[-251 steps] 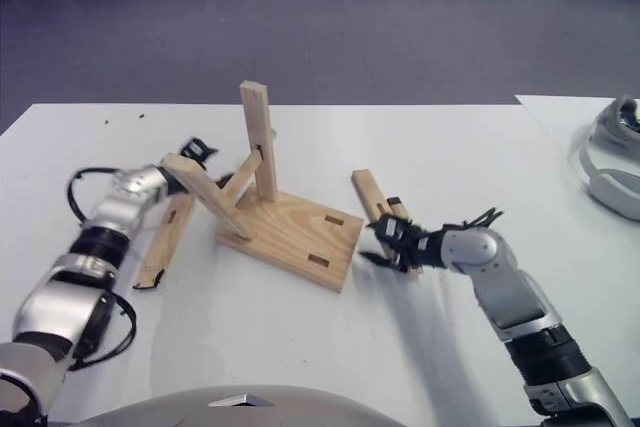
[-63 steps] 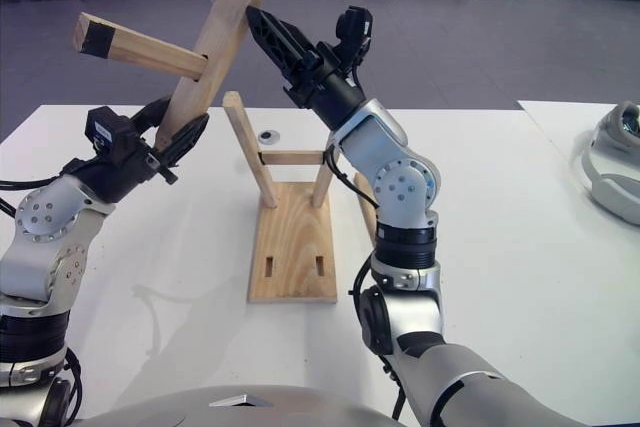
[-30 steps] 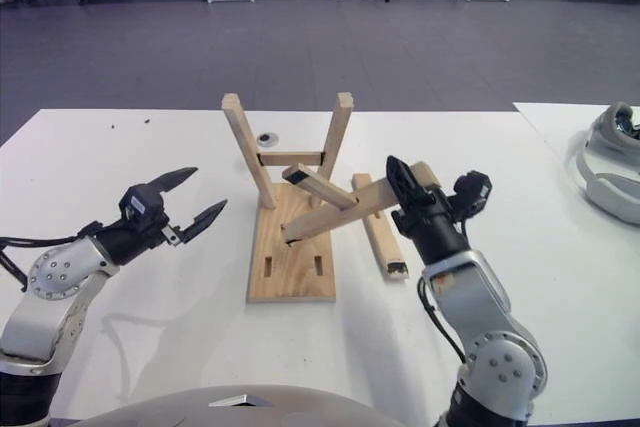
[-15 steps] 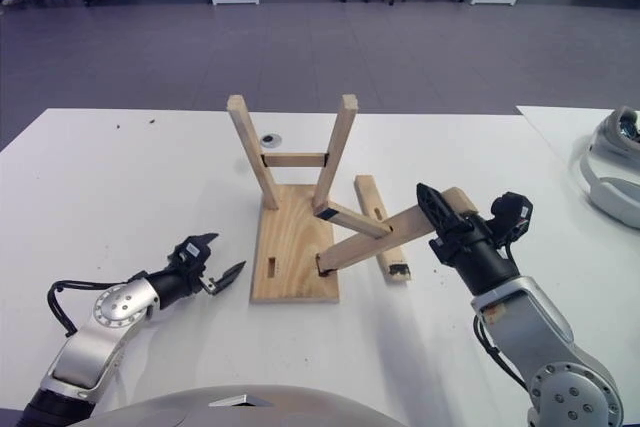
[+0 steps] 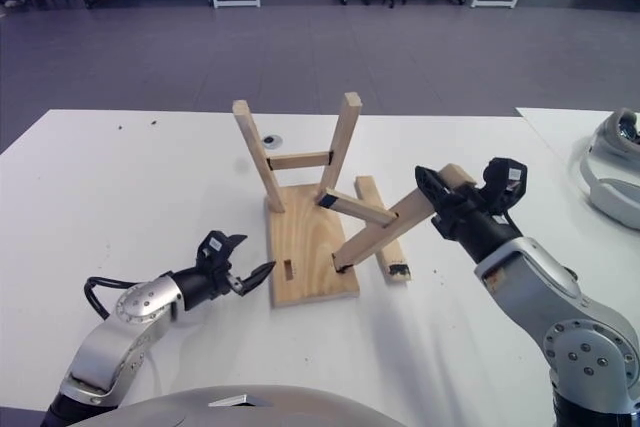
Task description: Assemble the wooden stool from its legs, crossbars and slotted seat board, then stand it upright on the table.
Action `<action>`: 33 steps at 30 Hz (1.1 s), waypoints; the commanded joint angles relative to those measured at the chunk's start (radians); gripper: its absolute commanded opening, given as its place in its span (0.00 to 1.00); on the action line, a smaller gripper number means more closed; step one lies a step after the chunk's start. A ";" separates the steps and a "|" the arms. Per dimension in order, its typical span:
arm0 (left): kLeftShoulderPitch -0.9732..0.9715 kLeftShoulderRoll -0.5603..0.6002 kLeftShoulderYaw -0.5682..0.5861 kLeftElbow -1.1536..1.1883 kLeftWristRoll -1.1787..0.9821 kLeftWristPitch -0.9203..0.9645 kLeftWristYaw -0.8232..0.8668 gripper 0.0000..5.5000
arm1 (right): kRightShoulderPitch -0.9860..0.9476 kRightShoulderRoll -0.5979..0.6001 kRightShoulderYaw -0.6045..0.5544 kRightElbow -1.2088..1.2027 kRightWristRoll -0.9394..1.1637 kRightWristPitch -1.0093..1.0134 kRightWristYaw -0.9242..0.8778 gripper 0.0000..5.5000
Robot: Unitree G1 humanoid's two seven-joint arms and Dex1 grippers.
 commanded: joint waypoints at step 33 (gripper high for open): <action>-0.243 -0.002 0.296 -0.088 -0.241 0.090 0.143 0.80 | -0.041 -0.079 0.160 0.595 -0.726 -0.189 0.763 0.77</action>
